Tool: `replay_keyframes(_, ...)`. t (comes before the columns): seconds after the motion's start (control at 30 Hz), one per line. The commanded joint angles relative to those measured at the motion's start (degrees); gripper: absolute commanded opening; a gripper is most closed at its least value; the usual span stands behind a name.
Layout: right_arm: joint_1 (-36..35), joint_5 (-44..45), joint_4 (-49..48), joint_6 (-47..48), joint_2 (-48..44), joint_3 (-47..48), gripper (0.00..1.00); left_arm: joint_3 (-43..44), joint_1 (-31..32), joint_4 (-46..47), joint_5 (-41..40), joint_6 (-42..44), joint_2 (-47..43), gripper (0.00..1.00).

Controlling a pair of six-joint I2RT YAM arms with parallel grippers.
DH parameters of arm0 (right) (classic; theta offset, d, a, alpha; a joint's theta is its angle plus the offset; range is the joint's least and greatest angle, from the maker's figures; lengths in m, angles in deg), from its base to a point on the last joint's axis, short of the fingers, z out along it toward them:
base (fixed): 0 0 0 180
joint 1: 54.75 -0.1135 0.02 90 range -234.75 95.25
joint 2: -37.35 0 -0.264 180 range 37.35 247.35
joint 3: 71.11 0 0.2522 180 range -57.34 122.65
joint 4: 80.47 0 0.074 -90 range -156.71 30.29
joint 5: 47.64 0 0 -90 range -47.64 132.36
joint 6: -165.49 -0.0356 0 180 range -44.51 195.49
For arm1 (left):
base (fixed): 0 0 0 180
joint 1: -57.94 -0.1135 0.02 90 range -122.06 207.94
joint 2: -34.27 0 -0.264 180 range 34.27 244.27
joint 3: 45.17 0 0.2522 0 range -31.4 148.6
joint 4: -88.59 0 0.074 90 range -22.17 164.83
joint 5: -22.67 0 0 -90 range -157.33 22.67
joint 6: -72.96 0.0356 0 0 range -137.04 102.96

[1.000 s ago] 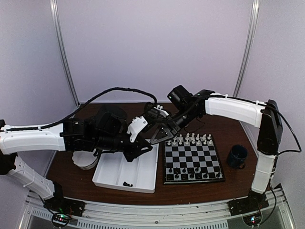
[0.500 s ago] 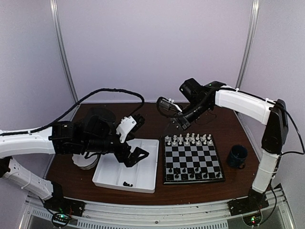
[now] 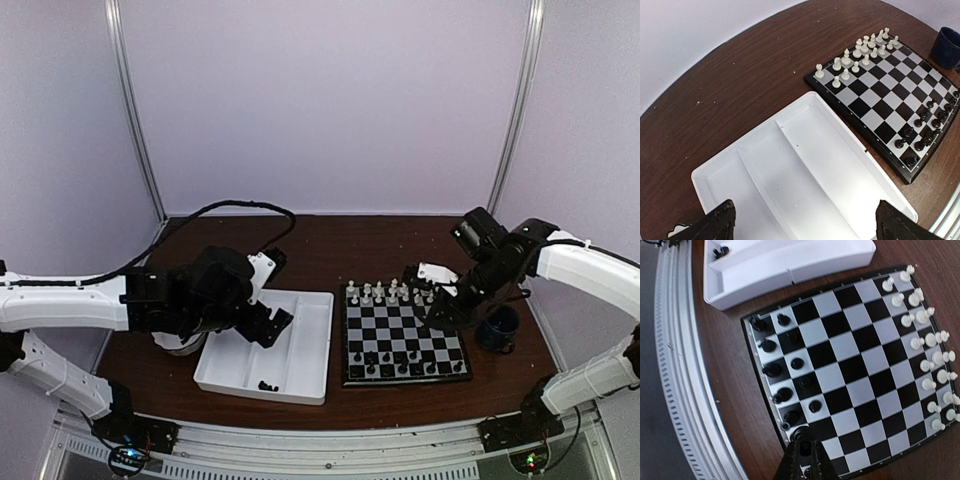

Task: Set up the chess pieces on the board
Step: Place the pawn at c7.

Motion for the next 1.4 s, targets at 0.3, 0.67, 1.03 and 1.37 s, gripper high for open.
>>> replay_keyframes(0.3, 0.91, 10.95, -5.12, 8.30, -0.77, -10.35, 0.06, 4.38, -0.39, -0.93, 0.68, -2.87, 4.43, 0.95)
replay_keyframes(0.67, 0.82, 10.18, -6.48, 10.95, 5.38, -11.65, 0.07, 1.74, -0.38, -1.61, -2.04, -4.01, 1.27, 0.95)
replay_keyframes(1.03, 0.21, 9.92, -6.88, 10.70, 8.44, -11.35, 0.08, 0.69, -0.66, -0.88, -2.10, -4.14, 1.98, 0.95)
replay_keyframes(1.37, -1.40, 10.97, -7.63, 10.54, 10.44, -11.35, 0.09, -1.34, -0.84, -0.67, -2.19, -4.97, 1.05, 0.94)
